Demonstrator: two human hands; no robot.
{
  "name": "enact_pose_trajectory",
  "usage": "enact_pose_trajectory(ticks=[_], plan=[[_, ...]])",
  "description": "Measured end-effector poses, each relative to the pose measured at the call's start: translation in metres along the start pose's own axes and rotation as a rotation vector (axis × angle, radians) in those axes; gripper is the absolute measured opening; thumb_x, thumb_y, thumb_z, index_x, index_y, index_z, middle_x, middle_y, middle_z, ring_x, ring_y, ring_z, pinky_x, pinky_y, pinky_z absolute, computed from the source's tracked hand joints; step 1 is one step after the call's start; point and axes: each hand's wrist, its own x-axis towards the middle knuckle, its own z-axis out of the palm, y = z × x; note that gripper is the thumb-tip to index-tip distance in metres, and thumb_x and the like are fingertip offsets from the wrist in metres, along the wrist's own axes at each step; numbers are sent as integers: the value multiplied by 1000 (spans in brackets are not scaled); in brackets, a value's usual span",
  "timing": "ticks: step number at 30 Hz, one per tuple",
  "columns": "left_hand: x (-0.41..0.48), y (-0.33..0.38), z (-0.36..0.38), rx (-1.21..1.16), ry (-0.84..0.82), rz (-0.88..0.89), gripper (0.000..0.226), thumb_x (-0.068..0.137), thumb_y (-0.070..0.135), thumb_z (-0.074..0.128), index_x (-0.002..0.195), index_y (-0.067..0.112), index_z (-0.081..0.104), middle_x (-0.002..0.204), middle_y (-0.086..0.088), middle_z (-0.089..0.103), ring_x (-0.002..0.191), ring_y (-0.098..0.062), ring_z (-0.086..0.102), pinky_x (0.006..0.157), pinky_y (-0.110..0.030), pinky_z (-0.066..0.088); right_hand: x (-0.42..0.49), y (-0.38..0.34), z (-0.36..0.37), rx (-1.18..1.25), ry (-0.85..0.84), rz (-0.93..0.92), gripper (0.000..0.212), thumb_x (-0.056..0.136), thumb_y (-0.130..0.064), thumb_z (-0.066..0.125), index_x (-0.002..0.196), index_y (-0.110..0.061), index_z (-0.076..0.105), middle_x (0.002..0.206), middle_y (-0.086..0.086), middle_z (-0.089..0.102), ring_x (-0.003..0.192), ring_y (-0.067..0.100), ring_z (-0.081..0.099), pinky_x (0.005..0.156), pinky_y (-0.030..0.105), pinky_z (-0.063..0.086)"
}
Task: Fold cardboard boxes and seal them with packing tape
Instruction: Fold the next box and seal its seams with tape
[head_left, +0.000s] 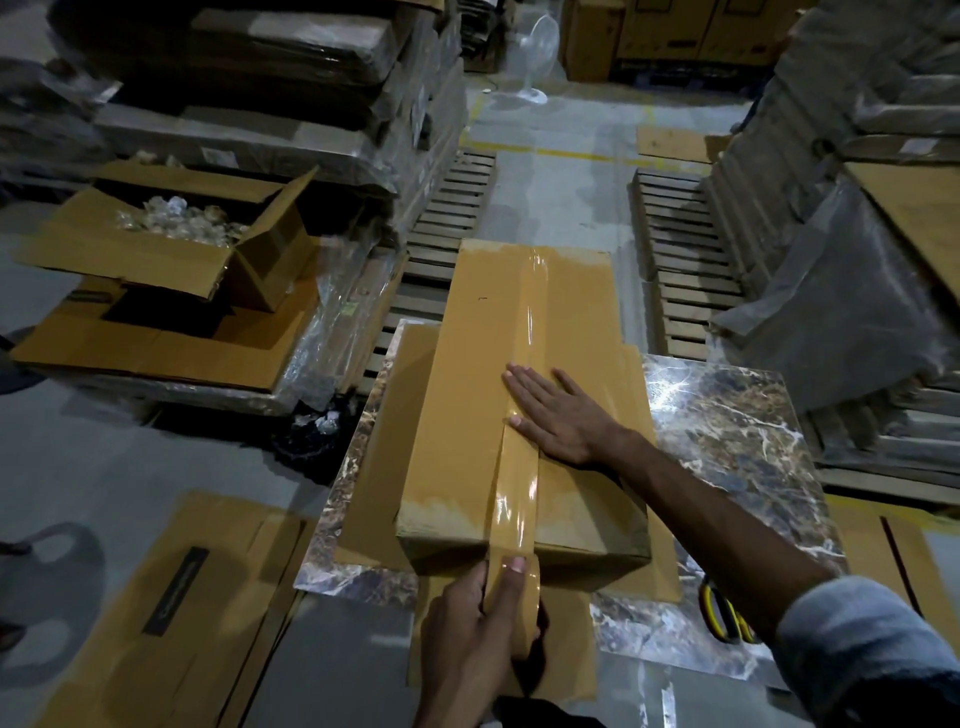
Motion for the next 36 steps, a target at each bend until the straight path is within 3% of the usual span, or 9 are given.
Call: enact_pose_trajectory(ticks=[7,11,15,17,21,28,31,34,36], plan=[[-2,12,3,-17,-21,16,30,84,83,49,94,63,68,80,7,78,86,-14,75,93,-45,57,0,1,-3,86,7,6,70,107,-61,5,164,-24,-11,171,-5,-15,157,7,-12,128,45,-8],[0,2,2,-50,-13,-22,46,72,90,48,94,57,72,82,9,78,87,-15,75,93,-43,58,-1,1,-4,112,9,9,71,106,-63,5,164,-25,-9,171,-6,-13,157,6,-10,128,45,-7],[6,-10,5,-34,-8,-60,26,93,72,52,88,56,72,78,7,78,83,-14,75,92,-44,59,-1,0,-3,48,-8,19,73,105,-64,5,164,-24,-12,171,-5,-16,157,7,-12,128,46,-6],[10,-15,6,-13,-18,-70,27,94,71,52,89,55,73,80,9,78,85,-13,76,93,-43,58,-1,-2,-4,19,-24,23,75,104,-65,5,163,-23,-14,170,-3,-18,157,9,-13,128,46,-7],[13,-18,8,-12,-45,-81,39,98,66,52,96,35,76,80,10,79,81,-9,76,93,-39,58,-1,-7,-5,-16,-36,47,77,103,-66,4,162,-20,-16,171,-1,-18,157,12,-13,128,50,-5],[21,-21,10,-53,-61,-98,29,100,62,51,102,40,70,84,11,78,76,-12,77,94,-40,57,-21,-33,6,-18,-22,96,81,101,-67,-2,163,-17,-13,171,3,-15,158,16,-12,128,51,-4],[25,-25,15,-62,-38,-78,44,91,78,51,117,48,69,103,19,75,84,-14,78,95,-43,57,-37,-47,11,-5,-42,59,77,104,-64,2,163,-18,-13,171,2,-15,158,16,-13,128,52,-5],[33,-36,22,-36,-31,-67,47,70,97,43,105,71,63,107,26,73,94,-15,76,96,-42,57,-56,-60,15,7,-63,-8,74,106,-62,5,163,-19,-14,171,1,-17,158,14,-15,128,49,-7],[37,-39,24,-48,-30,-57,59,66,102,40,105,66,65,104,21,75,93,-17,76,94,-44,58,-69,-67,17,-5,-65,-43,72,107,-60,4,163,-18,-14,171,0,-19,157,13,-16,128,48,-8]])
